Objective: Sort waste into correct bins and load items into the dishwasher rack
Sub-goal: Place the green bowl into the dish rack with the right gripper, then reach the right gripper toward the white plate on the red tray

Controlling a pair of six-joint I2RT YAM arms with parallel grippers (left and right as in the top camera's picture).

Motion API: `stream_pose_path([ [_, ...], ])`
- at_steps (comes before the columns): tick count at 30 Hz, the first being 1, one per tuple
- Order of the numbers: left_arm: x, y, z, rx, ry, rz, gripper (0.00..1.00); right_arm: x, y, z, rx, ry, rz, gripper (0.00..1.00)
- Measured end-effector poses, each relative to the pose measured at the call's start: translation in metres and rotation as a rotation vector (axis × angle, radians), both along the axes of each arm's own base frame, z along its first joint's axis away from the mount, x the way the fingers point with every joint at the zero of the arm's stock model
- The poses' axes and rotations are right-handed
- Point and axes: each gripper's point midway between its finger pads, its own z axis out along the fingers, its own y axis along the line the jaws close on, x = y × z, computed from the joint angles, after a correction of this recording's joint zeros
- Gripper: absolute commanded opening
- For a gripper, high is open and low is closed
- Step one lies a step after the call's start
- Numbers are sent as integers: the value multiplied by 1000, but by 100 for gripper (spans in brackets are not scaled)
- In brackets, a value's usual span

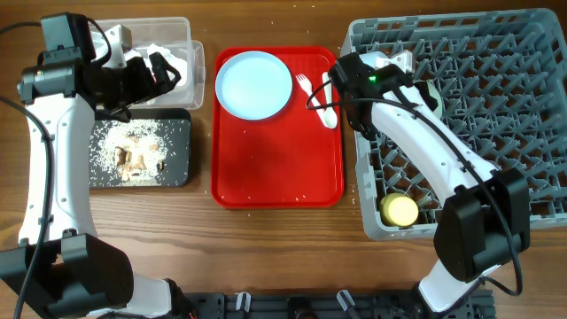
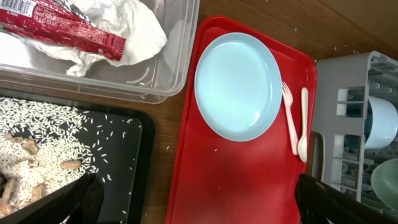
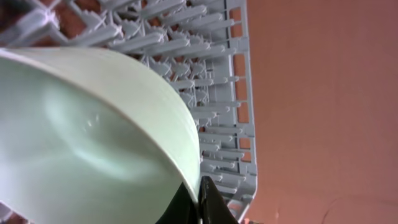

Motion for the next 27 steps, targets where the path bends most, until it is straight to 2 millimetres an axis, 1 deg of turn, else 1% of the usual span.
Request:
stream_pose_path([
  [2,0,0,0,0,0,0,100,-5,1,-2,-1,33,4,4],
  [4,0,0,0,0,0,0,100,-8,5,-3,2,51,16,5],
  [5,0,0,0,0,0,0,100,-9,11,-4,5,57,31,9],
  [6,0,0,0,0,0,0,100,-10,14,-4,4,65,41,18],
  [7,0,0,0,0,0,0,100,-14,21,-6,8,91,60,53],
  [8,0,0,0,0,0,0,100,-19,28,-8,12,126,84,71],
  [9,0,0,0,0,0,0,100,-21,35,-10,16,139,102,74],
  [10,0,0,0,0,0,0,100,-26,43,-11,11,169,129,86],
  [14,0,0,0,0,0,0,100,-38,60,-12,5,222,182,98],
  [16,0,0,0,0,0,0,100,-37,69,-10,36,215,194,100],
  [19,0,0,0,0,0,0,100,-29,80,1,117,170,196,100],
  [21,0,0,0,0,0,0,100,-15,102,19,269,67,211,100],
  [22,0,0,0,0,-1,0,100,-7,117,22,379,17,227,96],
  [23,0,0,0,0,0,0,100,1,140,26,516,-21,269,91],
  [24,0,0,0,0,0,0,100,11,175,28,699,-42,344,85],
  [25,0,0,0,0,0,0,100,16,201,29,824,-49,401,81],
  [26,0,0,0,0,0,0,100,21,225,29,935,-62,446,80],
  [27,0,0,0,2,-1,1,100,26,238,30,1006,-92,451,77],
])
